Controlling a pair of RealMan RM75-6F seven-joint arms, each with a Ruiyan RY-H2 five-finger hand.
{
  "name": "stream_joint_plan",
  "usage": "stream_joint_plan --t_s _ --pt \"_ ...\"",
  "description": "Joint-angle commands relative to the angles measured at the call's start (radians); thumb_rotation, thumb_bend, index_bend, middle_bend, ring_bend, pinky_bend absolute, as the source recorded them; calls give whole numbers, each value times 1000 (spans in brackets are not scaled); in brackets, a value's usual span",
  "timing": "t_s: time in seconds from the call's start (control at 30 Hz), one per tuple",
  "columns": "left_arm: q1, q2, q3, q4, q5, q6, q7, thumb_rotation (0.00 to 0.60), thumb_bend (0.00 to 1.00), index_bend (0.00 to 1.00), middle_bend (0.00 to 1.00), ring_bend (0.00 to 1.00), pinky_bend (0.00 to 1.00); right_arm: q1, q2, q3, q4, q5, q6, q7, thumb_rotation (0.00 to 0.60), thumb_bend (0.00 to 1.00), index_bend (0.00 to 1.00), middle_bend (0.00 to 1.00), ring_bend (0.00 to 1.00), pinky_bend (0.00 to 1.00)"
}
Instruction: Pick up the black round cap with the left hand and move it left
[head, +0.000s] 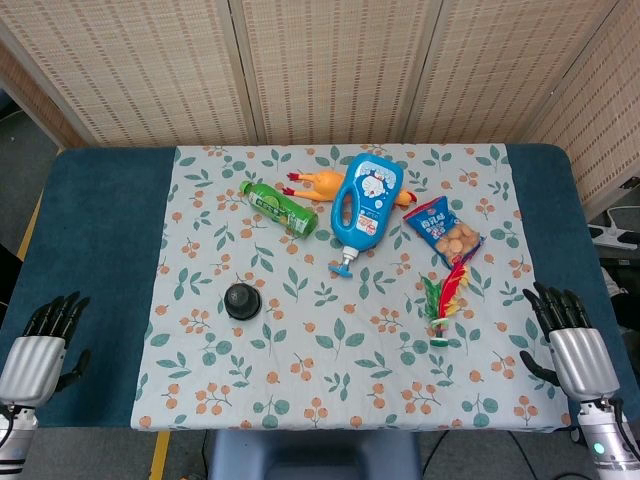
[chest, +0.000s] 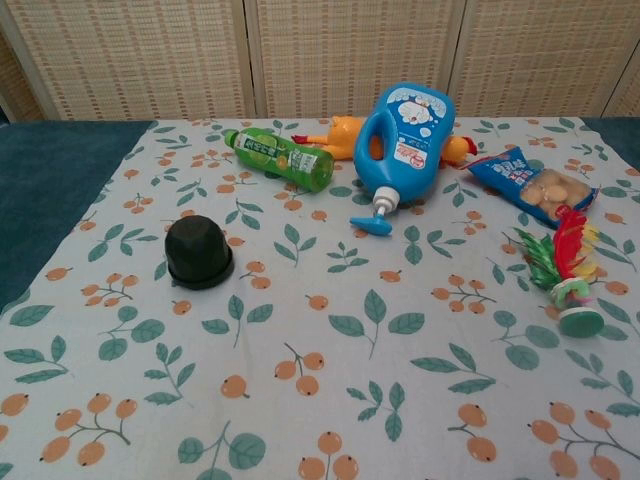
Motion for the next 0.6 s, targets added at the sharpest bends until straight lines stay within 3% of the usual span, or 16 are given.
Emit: stream_joint_plan --t_s 0.03,0.23,0.43,0.6 --pt "-4 -3 3 -3 8 -5 -5 600 427 0 0 0 123 -2 2 -2 -2 -7 7 3 600 159 0 0 0 0" --pt "-86 35 29 -107 41 -160 -55 600 356 0 0 0 206 -8 20 -6 -4 -8 8 33 600 158 0 0 0 0" --pt "-235 68 -34 -273 -34 -362 85 600 329 0 0 0 244 -2 26 -13 -3 -20 -7 52 600 158 0 0 0 0" --pt "-340 65 -71 -402 -185 -483 347 600 340 0 0 0 296 11 42 -35 -10 -32 -51 60 600 158 0 0 0 0"
